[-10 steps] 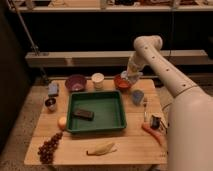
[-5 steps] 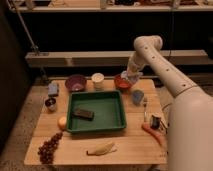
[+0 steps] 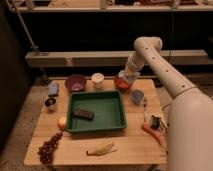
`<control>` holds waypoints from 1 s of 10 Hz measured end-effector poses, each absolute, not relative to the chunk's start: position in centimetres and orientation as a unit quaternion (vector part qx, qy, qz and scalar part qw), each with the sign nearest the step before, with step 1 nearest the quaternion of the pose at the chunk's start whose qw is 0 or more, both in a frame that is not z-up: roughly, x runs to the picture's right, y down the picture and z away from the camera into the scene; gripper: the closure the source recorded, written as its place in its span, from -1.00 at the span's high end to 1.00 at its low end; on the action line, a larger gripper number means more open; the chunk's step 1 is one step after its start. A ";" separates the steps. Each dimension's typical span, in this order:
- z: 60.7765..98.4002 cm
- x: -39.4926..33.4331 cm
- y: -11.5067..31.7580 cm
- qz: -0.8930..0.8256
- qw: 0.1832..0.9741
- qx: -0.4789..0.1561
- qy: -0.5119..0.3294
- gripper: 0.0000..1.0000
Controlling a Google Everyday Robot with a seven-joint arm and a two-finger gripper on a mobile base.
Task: Wipe red bowl with towel
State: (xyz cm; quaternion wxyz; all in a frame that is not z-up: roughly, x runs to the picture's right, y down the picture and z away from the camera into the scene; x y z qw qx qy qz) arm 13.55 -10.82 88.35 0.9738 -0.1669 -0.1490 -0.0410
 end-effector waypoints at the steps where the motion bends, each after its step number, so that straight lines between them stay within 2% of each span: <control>1: 88.8 11.9 -11.0 -0.041 0.973 -0.162 -0.160 -1.00; 4: 90.0 9.3 -11.1 -0.037 0.974 -0.151 -0.167 -1.00; 10: 93.6 11.7 -9.5 0.005 0.976 -0.164 -0.141 -1.00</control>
